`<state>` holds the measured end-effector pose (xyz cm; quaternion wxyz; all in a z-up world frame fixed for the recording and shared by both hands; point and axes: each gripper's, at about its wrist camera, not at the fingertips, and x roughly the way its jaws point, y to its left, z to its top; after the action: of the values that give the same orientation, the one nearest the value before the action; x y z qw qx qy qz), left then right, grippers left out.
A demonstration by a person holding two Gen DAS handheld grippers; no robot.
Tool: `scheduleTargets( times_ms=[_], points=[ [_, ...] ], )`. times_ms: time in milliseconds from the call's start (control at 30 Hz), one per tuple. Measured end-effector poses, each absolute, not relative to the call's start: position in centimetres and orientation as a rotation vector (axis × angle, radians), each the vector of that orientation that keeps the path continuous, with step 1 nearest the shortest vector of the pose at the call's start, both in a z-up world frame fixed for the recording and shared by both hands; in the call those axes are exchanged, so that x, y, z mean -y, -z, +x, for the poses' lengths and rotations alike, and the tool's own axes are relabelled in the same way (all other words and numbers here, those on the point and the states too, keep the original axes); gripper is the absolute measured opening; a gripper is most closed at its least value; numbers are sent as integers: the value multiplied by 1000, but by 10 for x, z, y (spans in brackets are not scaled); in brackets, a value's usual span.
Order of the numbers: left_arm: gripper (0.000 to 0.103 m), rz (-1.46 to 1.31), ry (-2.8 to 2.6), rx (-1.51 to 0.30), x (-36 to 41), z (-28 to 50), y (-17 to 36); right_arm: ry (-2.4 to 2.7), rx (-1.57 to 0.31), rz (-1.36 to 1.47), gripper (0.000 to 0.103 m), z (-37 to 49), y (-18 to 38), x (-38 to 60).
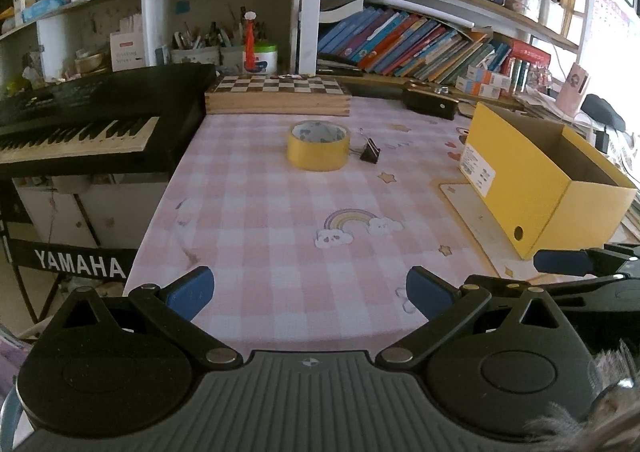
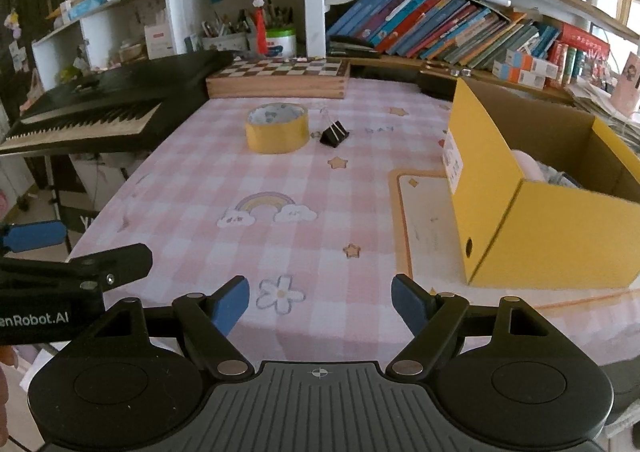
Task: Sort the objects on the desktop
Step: 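Move the left tool to the yellow tape roll while the right tool approaches the black binder clip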
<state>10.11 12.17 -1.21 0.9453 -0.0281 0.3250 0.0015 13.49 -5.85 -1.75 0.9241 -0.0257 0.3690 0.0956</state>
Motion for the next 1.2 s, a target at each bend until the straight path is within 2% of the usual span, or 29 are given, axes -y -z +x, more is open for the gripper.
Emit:
scheduleTargets(
  times_ms=[833,1200],
  points=[
    [103,-57,-110,-697,-117,213,13,-299,-808,-70,80,263,21,71],
    [103,-15,-100,-673,-116,267,13,-386,-767,-157,80,325,7,72]
  ],
)
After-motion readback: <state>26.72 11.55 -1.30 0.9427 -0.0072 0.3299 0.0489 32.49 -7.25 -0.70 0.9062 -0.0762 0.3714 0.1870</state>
